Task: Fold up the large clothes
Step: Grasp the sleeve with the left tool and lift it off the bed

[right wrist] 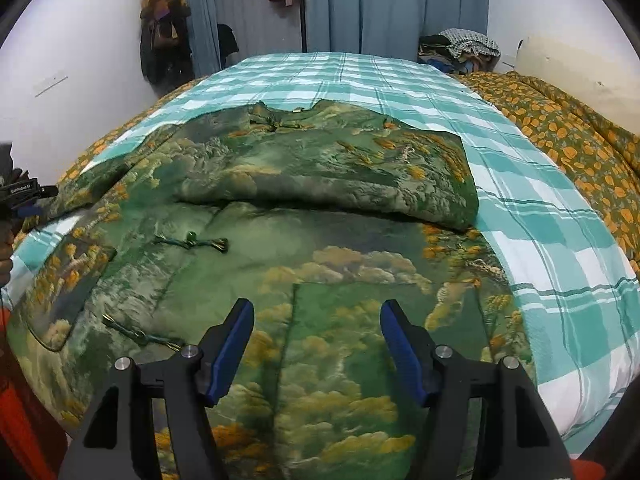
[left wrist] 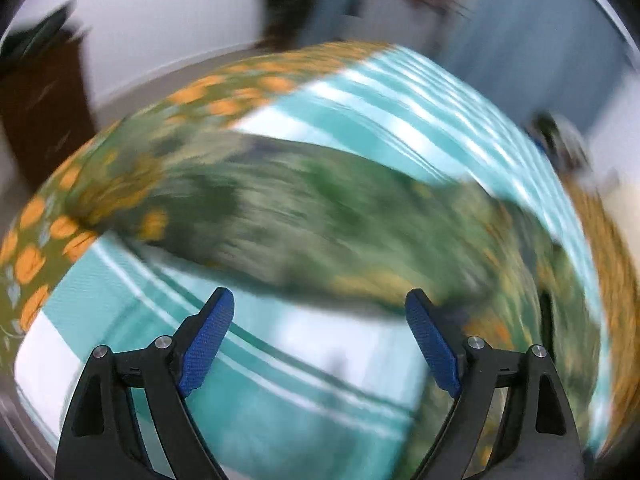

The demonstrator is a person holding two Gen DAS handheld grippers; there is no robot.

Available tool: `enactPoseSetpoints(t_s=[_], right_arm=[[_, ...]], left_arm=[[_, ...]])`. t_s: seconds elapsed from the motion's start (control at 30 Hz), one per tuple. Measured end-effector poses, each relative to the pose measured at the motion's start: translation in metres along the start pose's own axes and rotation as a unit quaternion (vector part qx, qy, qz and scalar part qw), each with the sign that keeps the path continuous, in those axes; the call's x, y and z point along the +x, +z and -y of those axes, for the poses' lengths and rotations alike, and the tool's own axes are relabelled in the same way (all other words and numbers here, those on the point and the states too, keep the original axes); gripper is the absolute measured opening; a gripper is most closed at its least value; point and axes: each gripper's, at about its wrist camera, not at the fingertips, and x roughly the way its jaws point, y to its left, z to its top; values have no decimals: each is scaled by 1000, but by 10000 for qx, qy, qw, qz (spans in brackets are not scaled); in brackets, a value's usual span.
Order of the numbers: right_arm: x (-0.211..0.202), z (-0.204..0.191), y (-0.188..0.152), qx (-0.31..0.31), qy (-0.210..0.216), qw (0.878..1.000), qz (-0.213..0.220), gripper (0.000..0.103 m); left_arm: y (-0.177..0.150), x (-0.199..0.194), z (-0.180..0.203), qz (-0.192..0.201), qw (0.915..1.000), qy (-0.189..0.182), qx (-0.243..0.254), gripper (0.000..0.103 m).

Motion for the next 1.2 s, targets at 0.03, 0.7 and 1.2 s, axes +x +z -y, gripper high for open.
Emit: enactPoseSetpoints(t_s=[0.03,0.7,1.2], right_arm=[[-1,-3,-1,2,7,10000,-1,67],[-2,-27,-13,-106,243,9996,-30,67],[-13,12,-15,610,111,9978,248,67]], left_arm=[[9,9,-19,-7,9993,84,-359,88],[71,-18,-4,1106,9931,265,-287,7],[-94,-24,290,805,9110,-759,3974,7]])
